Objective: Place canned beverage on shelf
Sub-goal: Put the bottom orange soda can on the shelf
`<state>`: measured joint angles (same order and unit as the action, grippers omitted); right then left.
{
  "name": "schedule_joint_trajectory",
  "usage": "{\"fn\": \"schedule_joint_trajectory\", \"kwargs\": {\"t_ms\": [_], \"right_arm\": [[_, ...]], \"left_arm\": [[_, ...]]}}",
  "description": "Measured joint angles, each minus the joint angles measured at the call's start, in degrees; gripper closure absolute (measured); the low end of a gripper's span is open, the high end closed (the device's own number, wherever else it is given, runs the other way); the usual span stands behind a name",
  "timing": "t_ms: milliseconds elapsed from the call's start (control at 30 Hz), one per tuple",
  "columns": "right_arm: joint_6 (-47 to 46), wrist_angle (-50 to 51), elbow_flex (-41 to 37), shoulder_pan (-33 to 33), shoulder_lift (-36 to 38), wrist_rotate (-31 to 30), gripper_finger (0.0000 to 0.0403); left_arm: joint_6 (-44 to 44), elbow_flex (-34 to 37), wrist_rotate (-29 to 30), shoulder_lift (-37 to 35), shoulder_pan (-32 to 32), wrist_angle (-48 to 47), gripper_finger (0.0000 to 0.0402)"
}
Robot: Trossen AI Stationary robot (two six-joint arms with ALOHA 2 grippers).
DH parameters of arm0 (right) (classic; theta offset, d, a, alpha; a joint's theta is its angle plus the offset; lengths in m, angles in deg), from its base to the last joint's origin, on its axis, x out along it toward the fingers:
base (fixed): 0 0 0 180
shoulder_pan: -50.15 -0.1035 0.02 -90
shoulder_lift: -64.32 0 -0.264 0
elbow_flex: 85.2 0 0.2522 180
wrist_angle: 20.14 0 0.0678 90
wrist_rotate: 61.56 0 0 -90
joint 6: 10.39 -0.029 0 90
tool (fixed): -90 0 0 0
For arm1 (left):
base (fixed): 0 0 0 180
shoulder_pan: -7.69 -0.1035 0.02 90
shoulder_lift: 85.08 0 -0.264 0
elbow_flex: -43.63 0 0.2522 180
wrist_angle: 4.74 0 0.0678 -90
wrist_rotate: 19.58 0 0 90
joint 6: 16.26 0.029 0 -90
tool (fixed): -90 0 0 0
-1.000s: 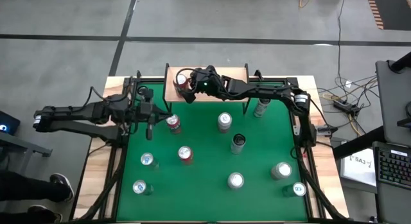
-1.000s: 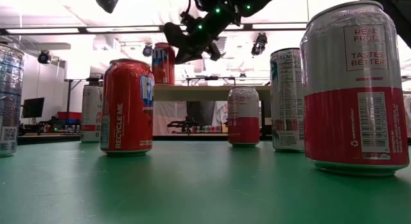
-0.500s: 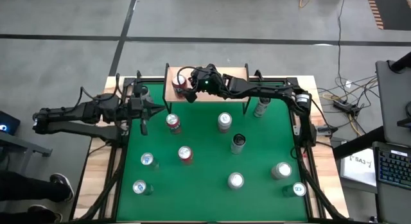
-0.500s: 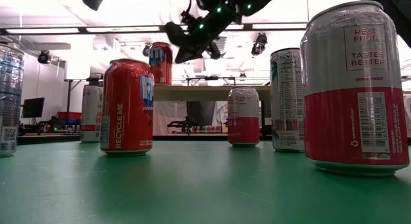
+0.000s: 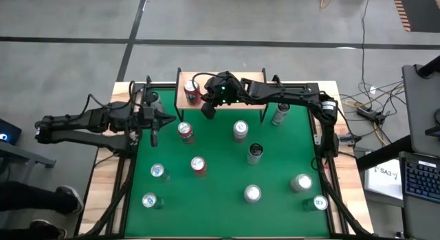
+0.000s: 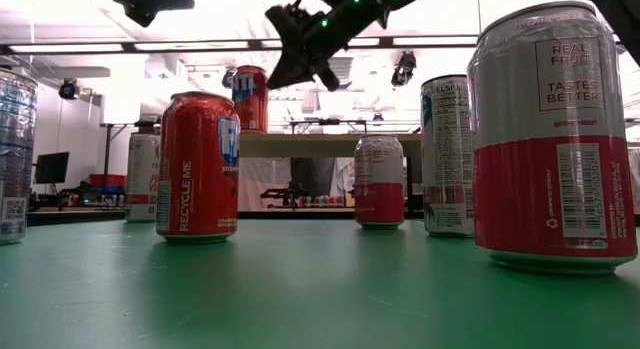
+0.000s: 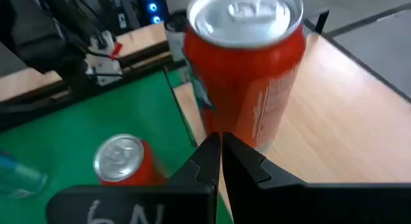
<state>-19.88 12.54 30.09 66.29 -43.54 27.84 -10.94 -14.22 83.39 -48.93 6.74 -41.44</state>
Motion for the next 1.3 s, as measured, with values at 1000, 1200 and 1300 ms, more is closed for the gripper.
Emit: {"fn": "schedule_joint_trajectory", "kwargs": {"t_ms": [1000,1200,1300], "right_arm": [[4.6,-10.1,-0.1,2.7,-2.6,-5.0,0.0394],[7.2,-12.4,-0.1,3.0,-4.1,-5.0,0.0394],[8.0,-12.4,-0.1,3.3,-4.4,-5.0,0.0394]], "left_arm": [[-0.3,0.0,0.0,0.9,0.0,-0.2,0.0402],[-0.6,0.0,0.0,0.8,0.0,-0.2,0.0402],[-0.7,0.0,0.0,0.7,0.0,-0.2,0.0402]]}}
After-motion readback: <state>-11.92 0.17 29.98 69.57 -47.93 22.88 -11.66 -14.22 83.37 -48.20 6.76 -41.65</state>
